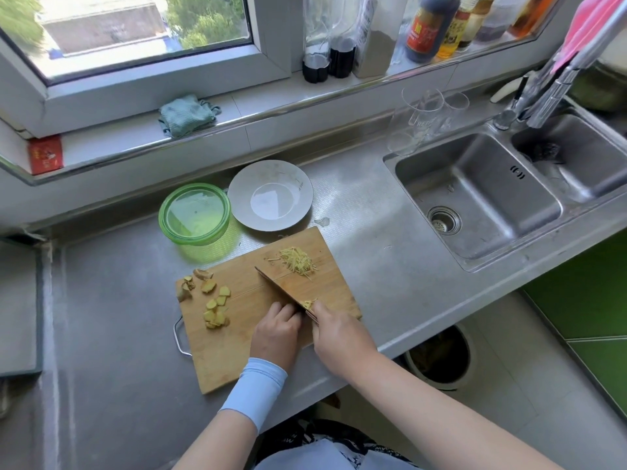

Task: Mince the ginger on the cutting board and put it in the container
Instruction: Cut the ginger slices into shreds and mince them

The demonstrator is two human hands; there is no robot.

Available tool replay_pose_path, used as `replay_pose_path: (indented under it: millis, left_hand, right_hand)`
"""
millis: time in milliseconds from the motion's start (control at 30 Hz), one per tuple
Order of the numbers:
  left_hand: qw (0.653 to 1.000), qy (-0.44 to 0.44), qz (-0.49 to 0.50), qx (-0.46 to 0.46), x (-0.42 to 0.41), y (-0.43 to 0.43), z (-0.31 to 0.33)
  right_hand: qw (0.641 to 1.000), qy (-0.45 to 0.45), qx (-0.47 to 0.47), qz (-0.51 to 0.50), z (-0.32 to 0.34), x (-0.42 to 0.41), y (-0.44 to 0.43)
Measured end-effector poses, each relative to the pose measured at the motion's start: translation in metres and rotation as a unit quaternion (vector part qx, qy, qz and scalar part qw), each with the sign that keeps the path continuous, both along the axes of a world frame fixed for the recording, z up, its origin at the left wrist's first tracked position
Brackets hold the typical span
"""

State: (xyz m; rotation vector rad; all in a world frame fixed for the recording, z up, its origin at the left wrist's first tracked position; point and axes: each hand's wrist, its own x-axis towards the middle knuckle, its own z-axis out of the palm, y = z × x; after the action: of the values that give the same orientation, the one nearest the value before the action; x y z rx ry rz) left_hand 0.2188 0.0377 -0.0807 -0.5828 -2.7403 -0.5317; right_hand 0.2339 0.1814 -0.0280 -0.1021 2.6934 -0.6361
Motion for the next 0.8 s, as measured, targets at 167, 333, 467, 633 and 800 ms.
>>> replay_pose_path:
  millis: [167, 333, 467, 633, 800]
  left_hand:
    - [1.0, 0.017, -0.007, 0.008, -0.001, -0.003, -0.005]
    - [0.999, 0.022, -0.019, 0.023, -0.003, -0.006, -0.011]
    - [0.999, 0.027, -0.028, 0.024, -0.002, -0.006, -0.011]
    - [0.999, 0.024, -0.026, 0.032, -0.002, -0.006, -0.011]
    - [0.999, 0.021, -0.022, 0.033, -0.003, -0.006, -0.013]
  right_hand:
    - [1.0, 0.004, 0.017, 0.013, 0.004, 0.003, -0.001]
    - [0.999, -0.009, 0.035, 0.034, 0.014, 0.019, 0.009]
    - [0.999, -0.029, 0.024, 0.023, 0.016, 0.035, 0.026]
    - [0.999, -0.037, 0.021, 0.015, 0.007, 0.03, 0.026]
    - [0.999, -0.018, 0.02, 0.024, 0.009, 0.019, 0.013]
